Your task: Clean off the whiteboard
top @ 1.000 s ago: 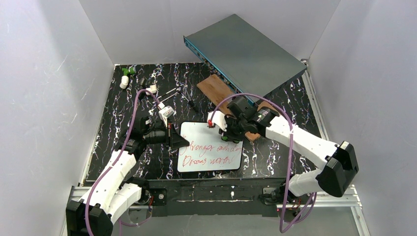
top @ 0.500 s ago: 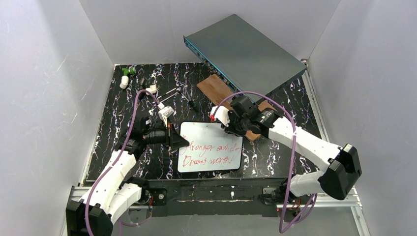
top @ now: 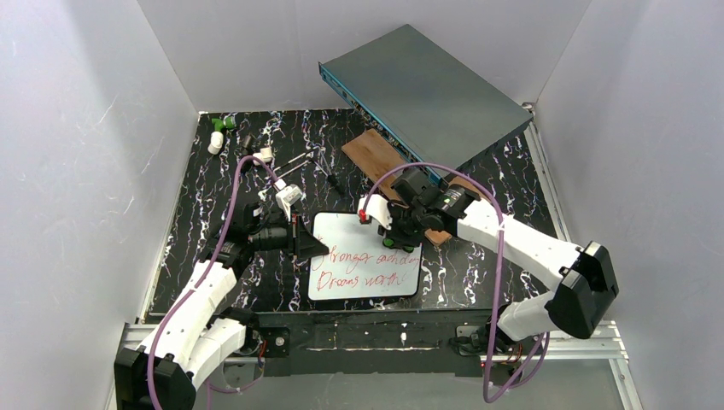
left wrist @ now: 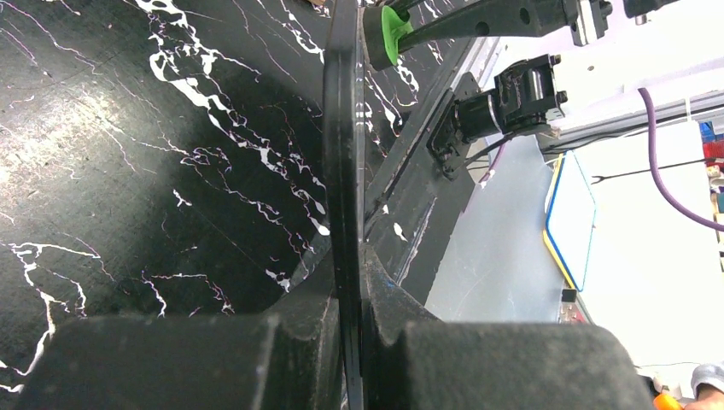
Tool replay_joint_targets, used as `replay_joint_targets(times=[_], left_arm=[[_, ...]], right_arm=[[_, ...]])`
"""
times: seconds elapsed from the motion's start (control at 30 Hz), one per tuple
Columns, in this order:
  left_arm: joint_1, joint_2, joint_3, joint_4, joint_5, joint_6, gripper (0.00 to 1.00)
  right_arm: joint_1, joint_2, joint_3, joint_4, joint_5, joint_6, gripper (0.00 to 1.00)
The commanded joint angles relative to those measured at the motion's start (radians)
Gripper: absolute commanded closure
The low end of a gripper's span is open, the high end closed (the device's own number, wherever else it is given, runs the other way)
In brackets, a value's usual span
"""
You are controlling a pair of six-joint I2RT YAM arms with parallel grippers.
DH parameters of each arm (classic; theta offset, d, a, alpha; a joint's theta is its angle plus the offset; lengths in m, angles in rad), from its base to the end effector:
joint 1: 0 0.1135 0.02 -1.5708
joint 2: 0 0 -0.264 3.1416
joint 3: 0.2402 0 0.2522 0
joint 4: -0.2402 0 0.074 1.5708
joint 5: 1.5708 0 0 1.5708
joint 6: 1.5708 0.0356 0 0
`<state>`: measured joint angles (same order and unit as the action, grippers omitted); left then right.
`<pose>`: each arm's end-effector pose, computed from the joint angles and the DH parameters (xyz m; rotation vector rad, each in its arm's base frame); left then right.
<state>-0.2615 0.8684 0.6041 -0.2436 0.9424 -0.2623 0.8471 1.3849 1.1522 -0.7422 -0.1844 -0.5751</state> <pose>0.1708 -0.0755 0.2628 0.5995 2.0046 -1.2914 0.1835 0.2176 0.2846 -1.7227 1.8886 0.3405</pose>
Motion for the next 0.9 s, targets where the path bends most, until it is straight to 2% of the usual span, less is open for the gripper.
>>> replay_joint_targets(times=[0.0, 0.23, 0.43, 0.6, 0.7, 0.87], left_arm=[[-0.017, -0.013, 0.022, -0.024, -0.017, 0.096, 1.00], [-0.018, -0.015, 0.022, -0.026, -0.018, 0.098, 1.00], [-0.018, -0.017, 0.022, -0.029, -0.020, 0.100, 1.00], [-0.020, -0.014, 0.024, -0.029, -0.019, 0.101, 1.00], [-0.020, -0.012, 0.024, -0.029, -0.019, 0.101, 1.00], [-0.022, -0.012, 0.023, -0.029, -0.020, 0.101, 1.00]], right_arm=[[0.009, 0.023, 0.092, 0.046, 0.038, 0.036, 0.99], [-0.024, 0.003, 0.072, 0.107, 0.171, 0.055, 0.99], [-0.068, -0.056, -0.042, 0.151, 0.264, 0.015, 0.99], [-0.071, -0.116, -0.126, 0.119, 0.131, -0.026, 0.99], [-0.069, -0.108, -0.101, 0.082, 0.045, -0.014, 0.99], [-0.022, -0.051, -0.029, 0.061, 0.016, 0.014, 0.99]])
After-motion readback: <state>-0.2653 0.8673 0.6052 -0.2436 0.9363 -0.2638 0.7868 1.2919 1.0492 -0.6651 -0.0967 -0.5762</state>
